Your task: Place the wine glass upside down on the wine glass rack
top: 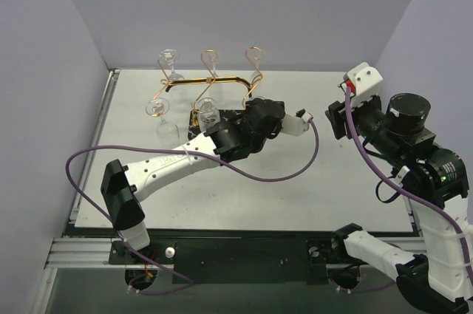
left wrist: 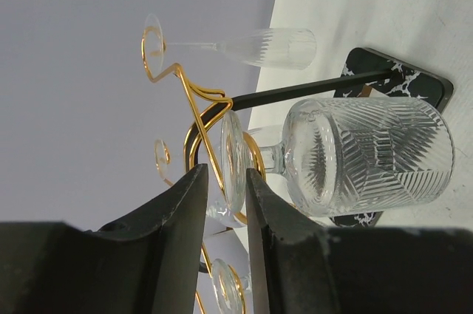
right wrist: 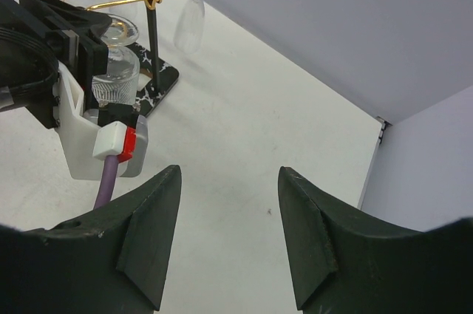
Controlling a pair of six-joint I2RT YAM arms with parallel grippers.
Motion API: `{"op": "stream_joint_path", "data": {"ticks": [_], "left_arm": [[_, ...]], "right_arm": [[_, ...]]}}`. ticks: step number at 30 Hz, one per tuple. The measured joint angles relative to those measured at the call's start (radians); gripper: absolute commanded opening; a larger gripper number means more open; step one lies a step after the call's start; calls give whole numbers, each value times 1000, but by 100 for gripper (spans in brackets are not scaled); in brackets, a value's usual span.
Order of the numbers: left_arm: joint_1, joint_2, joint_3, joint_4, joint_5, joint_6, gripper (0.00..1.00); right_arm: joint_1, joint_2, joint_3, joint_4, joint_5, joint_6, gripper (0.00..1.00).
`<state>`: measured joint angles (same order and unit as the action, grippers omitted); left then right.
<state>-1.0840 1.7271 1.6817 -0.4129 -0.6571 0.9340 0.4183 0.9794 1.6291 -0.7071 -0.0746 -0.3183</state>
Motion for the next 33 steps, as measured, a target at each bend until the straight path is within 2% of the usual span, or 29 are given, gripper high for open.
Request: {"op": "stream_joint_path", "data": {"ticks": [26, 33], "left_arm": [[-68, 3, 44, -32, -11, -71, 41], [-69, 3, 69, -63, 6, -117, 47]], "right_arm": [[0, 0, 0, 0, 0, 0, 50], [0, 0, -4, 0, 17, 0, 51]]}}
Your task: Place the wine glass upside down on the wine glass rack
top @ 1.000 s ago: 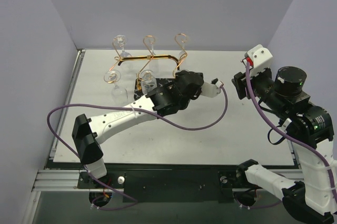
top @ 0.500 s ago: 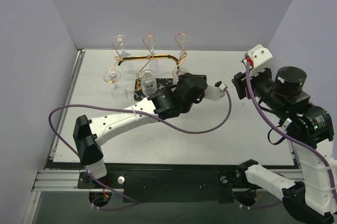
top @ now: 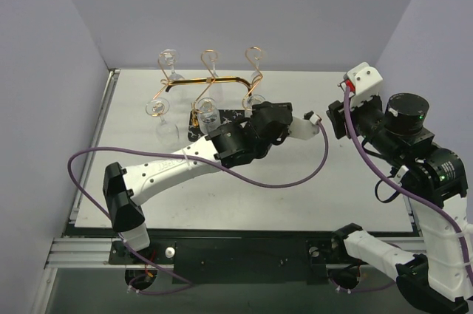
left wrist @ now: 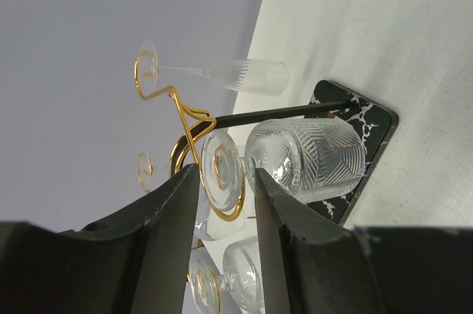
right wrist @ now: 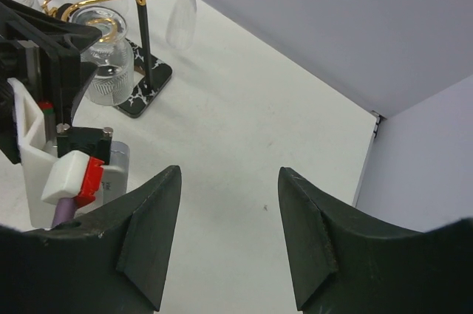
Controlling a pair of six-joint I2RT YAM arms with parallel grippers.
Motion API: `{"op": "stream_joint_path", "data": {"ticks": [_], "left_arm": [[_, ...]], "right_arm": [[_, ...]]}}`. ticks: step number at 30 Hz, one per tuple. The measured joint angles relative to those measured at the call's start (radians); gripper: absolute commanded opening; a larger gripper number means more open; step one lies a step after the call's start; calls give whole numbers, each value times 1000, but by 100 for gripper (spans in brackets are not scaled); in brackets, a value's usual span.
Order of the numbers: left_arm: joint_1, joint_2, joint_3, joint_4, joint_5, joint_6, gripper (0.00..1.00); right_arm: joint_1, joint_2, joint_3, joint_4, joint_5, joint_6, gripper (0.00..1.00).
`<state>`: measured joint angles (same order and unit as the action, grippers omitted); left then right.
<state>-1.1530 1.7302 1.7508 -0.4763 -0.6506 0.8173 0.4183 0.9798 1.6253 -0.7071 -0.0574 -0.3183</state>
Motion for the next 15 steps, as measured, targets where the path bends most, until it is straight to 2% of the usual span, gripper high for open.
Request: {"op": "stream_joint_path", "data": {"ticks": [7, 10, 15], "left_arm": [[5, -20, 37, -60, 72, -86, 57], [20, -44, 68, -113, 130, -140, 59], [116, -93, 144, -177, 235, -242, 60]], "right_arm": [[-1, 0, -16, 1, 67, 0, 53], [-1, 0, -18, 2, 101, 0, 59], [-7, 1, -18, 5, 145, 2, 63]]}}
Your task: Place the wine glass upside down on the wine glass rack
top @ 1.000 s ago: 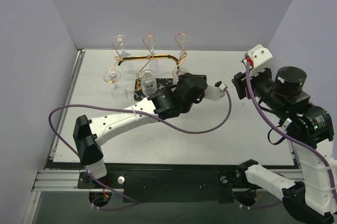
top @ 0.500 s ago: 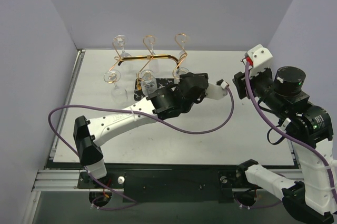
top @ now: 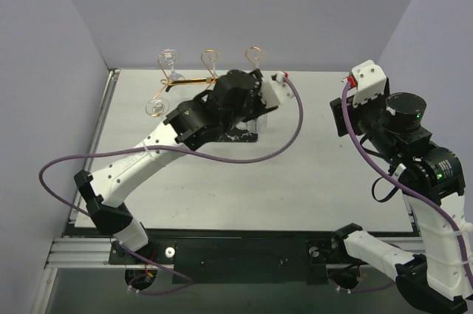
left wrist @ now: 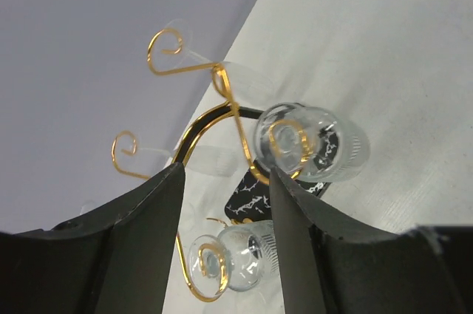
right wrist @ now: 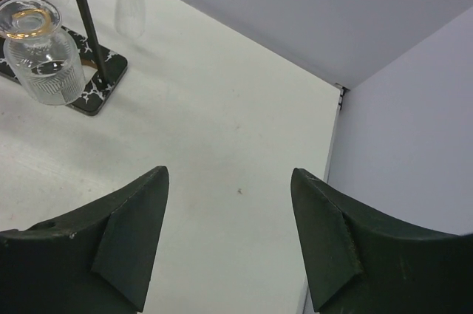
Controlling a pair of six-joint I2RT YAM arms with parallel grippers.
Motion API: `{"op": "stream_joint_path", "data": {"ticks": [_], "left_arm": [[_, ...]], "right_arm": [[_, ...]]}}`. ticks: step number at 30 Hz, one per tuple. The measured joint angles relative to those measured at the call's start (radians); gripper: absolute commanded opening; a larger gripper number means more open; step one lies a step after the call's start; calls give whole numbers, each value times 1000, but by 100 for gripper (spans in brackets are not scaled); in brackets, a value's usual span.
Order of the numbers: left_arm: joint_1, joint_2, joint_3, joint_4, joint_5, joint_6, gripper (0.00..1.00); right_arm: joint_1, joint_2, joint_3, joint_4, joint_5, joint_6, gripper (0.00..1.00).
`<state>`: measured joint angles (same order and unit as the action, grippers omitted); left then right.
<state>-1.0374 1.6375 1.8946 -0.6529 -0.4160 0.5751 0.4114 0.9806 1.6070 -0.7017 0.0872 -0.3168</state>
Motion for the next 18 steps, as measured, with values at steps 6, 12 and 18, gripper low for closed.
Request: {"op": "stream_joint_path", "data": {"ticks": [6, 12, 18], "left_arm": [[274, -88, 29, -45, 173, -147, 82], [615, -216, 1, -65, 369, -280, 86], [962, -364, -92, -53, 569, -388, 87]], "right_arm": [[-14, -1, -9, 6, 26, 4, 67], [-45, -7, -73, 23, 33, 18, 69], [-79, -7, -117, 30, 33, 38, 70]]}}
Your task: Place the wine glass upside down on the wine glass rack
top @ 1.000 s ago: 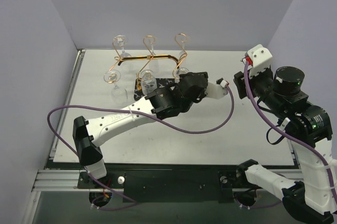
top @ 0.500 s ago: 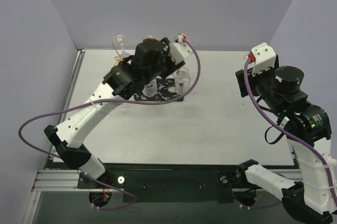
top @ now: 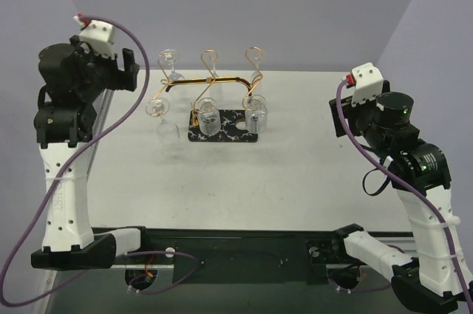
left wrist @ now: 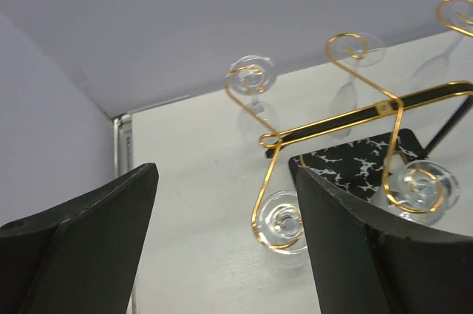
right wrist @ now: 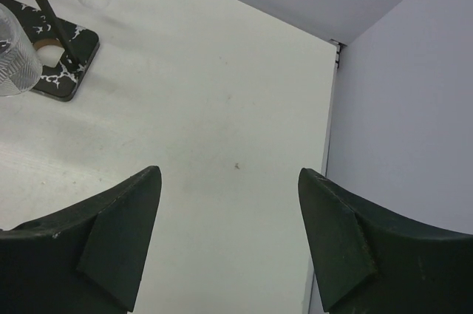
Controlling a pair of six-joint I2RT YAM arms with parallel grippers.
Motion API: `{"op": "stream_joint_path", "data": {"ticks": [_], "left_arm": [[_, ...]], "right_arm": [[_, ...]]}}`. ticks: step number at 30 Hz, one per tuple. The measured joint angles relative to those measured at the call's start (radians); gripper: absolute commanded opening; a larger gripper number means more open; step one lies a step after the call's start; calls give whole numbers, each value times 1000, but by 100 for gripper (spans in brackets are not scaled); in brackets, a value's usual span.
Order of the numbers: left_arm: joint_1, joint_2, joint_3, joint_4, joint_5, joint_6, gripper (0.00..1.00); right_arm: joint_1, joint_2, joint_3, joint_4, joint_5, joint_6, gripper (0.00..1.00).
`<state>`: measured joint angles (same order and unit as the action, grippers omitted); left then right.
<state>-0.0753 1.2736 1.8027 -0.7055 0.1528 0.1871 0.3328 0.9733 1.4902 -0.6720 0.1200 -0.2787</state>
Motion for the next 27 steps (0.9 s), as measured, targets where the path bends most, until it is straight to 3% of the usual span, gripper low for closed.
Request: {"op": "stream_joint_path", "data": {"ticks": [4, 6, 27], "left_arm": [[220, -57, -82, 22, 109, -66, 87], [279, -68, -120, 26, 122, -89, 87], [291, -66, -140, 30, 175, -127, 87]], "right_arm": [[-19, 0, -2, 21, 4, 26, 70], [-24, 0, -2, 32, 6, 39, 70], [-25, 0, -2, 41, 8, 64, 70]]}}
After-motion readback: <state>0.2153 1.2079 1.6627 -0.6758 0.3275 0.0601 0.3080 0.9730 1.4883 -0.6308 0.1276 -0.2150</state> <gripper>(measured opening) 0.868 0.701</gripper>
